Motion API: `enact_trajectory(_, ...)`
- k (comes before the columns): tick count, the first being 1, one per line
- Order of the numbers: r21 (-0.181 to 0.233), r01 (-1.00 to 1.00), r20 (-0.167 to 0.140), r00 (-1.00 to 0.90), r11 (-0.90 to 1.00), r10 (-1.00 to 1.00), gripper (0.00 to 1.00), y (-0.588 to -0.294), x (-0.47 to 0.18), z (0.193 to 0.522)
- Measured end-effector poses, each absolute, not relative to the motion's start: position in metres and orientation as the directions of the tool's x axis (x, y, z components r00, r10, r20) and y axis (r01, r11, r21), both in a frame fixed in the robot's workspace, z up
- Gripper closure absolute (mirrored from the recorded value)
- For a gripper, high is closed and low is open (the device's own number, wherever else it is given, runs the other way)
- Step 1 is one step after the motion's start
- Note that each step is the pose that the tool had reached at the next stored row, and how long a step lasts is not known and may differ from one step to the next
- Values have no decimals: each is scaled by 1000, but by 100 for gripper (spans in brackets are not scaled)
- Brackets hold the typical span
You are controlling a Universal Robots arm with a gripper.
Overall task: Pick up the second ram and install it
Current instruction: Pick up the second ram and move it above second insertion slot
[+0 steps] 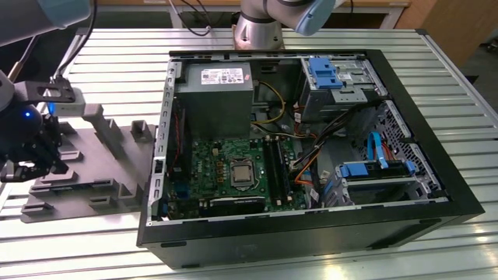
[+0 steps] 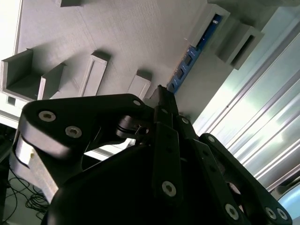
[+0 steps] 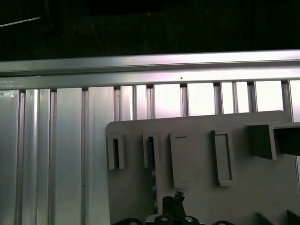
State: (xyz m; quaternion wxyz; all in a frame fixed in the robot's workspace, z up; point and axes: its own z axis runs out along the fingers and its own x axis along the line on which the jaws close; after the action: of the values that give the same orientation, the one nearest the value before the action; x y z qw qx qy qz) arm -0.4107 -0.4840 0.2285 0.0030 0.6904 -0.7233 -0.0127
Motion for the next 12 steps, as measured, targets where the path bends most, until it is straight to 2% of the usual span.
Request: enact_trajectory(12,23,-1000,-13,-20,19,-1000,89,-492,-413,225)
